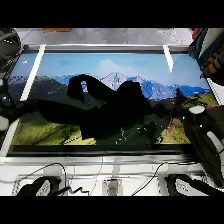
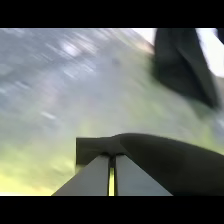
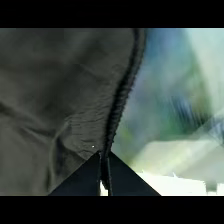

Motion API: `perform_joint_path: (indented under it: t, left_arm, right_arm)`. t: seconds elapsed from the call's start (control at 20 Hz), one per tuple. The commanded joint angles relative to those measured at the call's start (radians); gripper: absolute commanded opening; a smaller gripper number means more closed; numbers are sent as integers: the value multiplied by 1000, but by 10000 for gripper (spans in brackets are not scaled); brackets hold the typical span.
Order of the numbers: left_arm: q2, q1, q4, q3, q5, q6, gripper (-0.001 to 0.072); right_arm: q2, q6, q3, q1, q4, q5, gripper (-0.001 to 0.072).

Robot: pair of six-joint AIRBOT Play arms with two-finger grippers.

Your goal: Fold the clothes and pants, and hang the long-sleeved shirts on hangers.

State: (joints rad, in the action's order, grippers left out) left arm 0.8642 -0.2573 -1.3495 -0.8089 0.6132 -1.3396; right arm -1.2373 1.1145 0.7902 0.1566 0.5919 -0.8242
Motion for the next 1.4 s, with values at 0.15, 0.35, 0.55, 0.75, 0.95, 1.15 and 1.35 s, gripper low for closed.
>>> perform_joint_path:
  t: [0.15, 0.35, 0.55, 0.75, 0.95, 1.15, 1.35]
  left_arm:
    - [465, -92, 172, -573, 339, 248, 2]
    - [614, -110, 19, -846, 508, 248, 2]
    - [613, -169, -182, -848, 624, 248, 4]
    - [613, -266, -184, -790, 702, 248, 3]
    - [597, -348, -208, -697, 724, 262, 3]
    - [593, -391, -215, -619, 764, 402, 3]
    - [594, -393, -248, -559, 764, 518, 4]
  right_arm:
    - [1, 197, 274, -1, 290, 116, 11]
    - [1, 334, 375, 0, 570, 76, 12]
    - [1, 393, 395, -1, 821, -97, 12]
    - [42, 393, 326, -1, 872, -134, 11]
    - [192, 392, 141, -1, 879, -266, 11]
    - [382, 389, 79, -1, 916, -415, 11]
    - [445, 394, 62, -1, 912, -563, 12]
